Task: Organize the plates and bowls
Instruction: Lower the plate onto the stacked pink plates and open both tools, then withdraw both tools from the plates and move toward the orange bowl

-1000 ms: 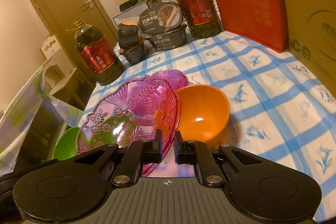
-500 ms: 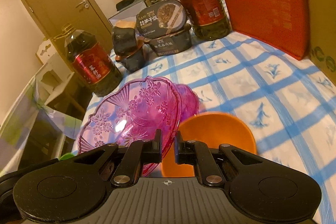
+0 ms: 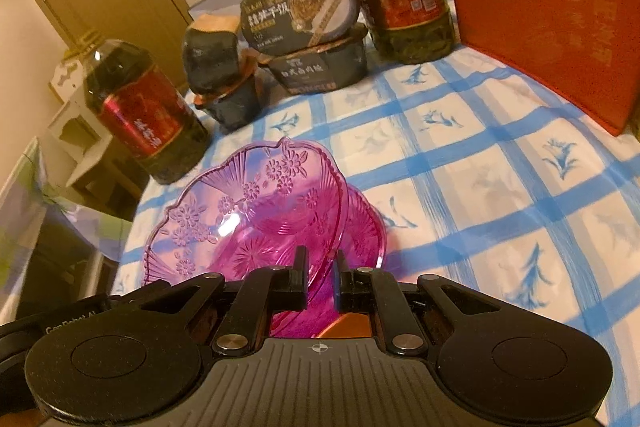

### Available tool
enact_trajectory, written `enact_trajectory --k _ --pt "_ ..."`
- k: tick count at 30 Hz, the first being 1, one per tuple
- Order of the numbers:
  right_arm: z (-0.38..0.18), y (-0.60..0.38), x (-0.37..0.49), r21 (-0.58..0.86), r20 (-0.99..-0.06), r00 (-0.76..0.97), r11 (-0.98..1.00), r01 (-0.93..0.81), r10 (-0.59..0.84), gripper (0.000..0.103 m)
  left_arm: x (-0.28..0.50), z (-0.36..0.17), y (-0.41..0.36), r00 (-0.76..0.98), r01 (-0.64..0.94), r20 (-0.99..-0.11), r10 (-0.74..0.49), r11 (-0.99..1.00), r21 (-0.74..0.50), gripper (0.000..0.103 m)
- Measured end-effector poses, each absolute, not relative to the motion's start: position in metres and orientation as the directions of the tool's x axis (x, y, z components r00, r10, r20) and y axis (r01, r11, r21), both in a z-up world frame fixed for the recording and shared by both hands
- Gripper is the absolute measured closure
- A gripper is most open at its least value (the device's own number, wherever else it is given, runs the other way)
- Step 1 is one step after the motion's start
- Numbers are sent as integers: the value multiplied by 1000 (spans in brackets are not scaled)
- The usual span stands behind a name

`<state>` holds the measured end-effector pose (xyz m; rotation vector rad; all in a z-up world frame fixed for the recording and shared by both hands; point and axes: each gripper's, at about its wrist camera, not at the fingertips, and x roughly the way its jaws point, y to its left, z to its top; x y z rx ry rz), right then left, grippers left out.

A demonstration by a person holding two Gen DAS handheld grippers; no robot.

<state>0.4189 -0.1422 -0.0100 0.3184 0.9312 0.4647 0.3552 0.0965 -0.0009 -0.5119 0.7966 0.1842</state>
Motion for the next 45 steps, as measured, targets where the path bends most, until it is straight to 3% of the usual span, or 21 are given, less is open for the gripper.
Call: enact_trajectory --k 14,35,37,38,39,40,42,45 --pt "-43 -123 453 378 -786 401 878 -292 472 90 385 -35 97 619 -366 -785 -23 876 -315 91" --pt "-54 -116 461 338 -819 367 888 -313 441 89 393 -47 95 586 -341 -810 -27 898 -277 89" --pt "-54 -116 461 336 -817 371 887 -316 441 88 393 -47 95 586 -344 -810 -29 896 -281 84" --pt "-54 -117 461 336 -815 375 888 -315 442 87 392 -47 95 589 -345 -808 -25 896 -279 75" --pt "-53 -117 461 333 -814 383 891 -309 437 77 391 -46 95 591 -351 -807 -14 896 -272 66" --pt "-52 -119 461 334 -809 394 893 -302 435 57 390 -45 96 595 -354 -804 -7 895 -270 64" --pt "-49 -124 460 353 -794 410 890 -289 448 42 387 -42 98 605 -356 -796 -6 893 -277 64" --pt "-45 -128 460 358 -788 414 886 -293 455 42 383 -36 101 615 -362 -788 -1 888 -284 64"
